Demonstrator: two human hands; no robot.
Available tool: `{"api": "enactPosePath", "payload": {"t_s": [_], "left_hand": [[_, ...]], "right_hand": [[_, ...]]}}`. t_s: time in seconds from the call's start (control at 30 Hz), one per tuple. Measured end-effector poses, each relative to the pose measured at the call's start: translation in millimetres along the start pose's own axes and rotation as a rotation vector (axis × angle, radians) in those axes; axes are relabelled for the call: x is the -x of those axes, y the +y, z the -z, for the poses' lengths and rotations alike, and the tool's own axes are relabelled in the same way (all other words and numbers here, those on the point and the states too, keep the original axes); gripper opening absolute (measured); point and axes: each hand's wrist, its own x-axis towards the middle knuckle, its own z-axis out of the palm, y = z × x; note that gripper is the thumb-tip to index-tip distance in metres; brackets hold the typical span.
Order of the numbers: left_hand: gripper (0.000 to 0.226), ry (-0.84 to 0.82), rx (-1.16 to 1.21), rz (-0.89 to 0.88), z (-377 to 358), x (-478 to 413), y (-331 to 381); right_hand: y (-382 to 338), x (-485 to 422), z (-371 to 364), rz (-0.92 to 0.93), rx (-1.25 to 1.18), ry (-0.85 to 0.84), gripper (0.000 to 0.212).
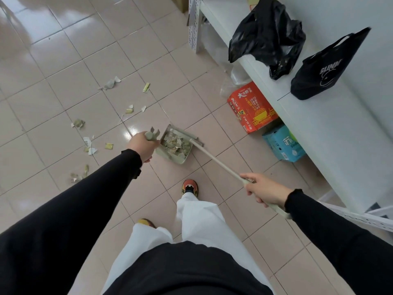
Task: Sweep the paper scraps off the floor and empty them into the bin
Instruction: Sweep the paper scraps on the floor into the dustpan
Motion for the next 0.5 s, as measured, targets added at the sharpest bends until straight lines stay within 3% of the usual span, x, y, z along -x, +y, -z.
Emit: {"api": "enactPosePath", "payload": {"t_s": [0.27,0.5], "left_hand": [[0.019,0.039,0.083,-0.03,35.8,29.6,-49.5],[0.015,0.065,0.088,-0.073,111.2,78.6,-131.6]], "right_hand": [[-10.8,18.0,-58.5,0.075,0.043,0.091,0.056],[-41.1,43.3,-160.0,0.113,0.042,0.154,0.055]]}}
